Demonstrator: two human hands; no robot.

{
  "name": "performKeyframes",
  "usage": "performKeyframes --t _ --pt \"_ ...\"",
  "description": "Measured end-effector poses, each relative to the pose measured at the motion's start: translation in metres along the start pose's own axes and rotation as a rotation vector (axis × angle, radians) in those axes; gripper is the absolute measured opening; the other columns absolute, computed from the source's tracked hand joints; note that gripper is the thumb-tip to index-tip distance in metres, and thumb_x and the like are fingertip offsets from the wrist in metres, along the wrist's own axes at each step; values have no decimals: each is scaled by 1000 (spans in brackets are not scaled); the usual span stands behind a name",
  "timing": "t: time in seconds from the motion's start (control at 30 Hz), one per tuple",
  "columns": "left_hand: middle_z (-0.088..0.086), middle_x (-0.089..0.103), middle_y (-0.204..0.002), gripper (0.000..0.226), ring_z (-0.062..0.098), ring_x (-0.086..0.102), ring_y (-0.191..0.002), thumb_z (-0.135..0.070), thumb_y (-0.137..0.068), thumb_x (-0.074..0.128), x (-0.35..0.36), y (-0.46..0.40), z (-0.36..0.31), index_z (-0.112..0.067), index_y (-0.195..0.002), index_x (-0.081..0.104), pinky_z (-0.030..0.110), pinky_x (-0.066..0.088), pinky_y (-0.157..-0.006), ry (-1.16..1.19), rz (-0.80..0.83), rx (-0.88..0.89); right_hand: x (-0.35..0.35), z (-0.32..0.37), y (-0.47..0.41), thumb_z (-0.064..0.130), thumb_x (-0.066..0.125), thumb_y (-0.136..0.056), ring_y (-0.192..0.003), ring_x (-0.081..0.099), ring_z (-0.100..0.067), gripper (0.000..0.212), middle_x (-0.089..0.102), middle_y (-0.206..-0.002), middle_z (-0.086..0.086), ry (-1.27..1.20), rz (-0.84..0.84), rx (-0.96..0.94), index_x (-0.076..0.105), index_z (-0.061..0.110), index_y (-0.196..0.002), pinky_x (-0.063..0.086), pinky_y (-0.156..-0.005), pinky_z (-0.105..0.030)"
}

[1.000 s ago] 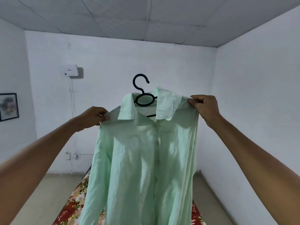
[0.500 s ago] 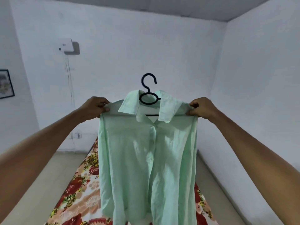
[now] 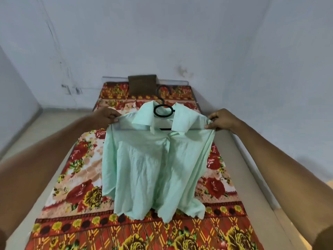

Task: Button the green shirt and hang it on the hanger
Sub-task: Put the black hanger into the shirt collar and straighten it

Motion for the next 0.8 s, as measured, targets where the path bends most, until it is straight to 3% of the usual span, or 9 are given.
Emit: performKeyframes --t 0.1,0.27,0.4,0.5,0.6,0.73,0.8 --pt "0 69 -81 20 9 55 -64 2 -95 66 44 -37 30 -4 -112 75 17 43 -56 -33 24 -67 32 -35 -55 10 93 -71 -85 68 -17 45 71 -90 2 7 -5 13 76 3 -112 58 -85 -35" --pt "16 74 -104 23 32 69 -99 6 -94 64 128 -83 113 4 -115 73 26 39 -76 -35 -54 -254 115 -93 -149 10 91 -74 -104 70 -31 42 75 -113 -16 65 3 40 77 -1 -112 55 -88 -34" --pt "23 75 -109 31 39 67 -102 16 -88 56 193 -126 185 5 -110 74 30 37 -78 -37 -96 -319 190 -151 -213 12 90 -76 -98 73 -33 34 78 -105 -18 83 51 139 79 0 -105 56 -82 -36" --pt "25 74 -108 28 42 67 -102 13 -90 55 244 -172 242 3 -109 74 36 43 -77 -25 -135 -349 243 -188 -269 19 90 -76 -96 73 -31 34 78 -103 -16 120 43 162 79 2 -103 45 -70 -29" --pt "28 71 -120 37 44 66 -111 13 -90 52 283 -222 291 2 -120 71 44 50 -90 -2 -231 -364 285 -220 -324 18 88 -78 -93 72 -32 28 78 -100 -17 148 5 173 79 2 -99 37 -68 -26" --pt "29 70 -109 44 44 65 -101 16 -80 47 349 -279 351 2 -114 71 40 44 -78 29 -319 -373 334 -267 -387 9 83 -80 -100 72 -34 28 78 -106 -19 169 -56 193 79 2 -106 46 -77 -29" --pt "29 68 -103 40 44 62 -97 10 -77 44 380 -300 370 3 -108 68 44 46 -77 10 -334 -352 358 -290 -412 8 82 -80 -101 72 -34 29 78 -107 -19 173 -5 223 78 3 -108 47 -77 -30"
Point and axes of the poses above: each hand's wrist, its own y-axis away from the middle knuckle, its own x-axis out of the palm, z = x × y, the point moved 9 cm from there along -y, towards the middle knuckle
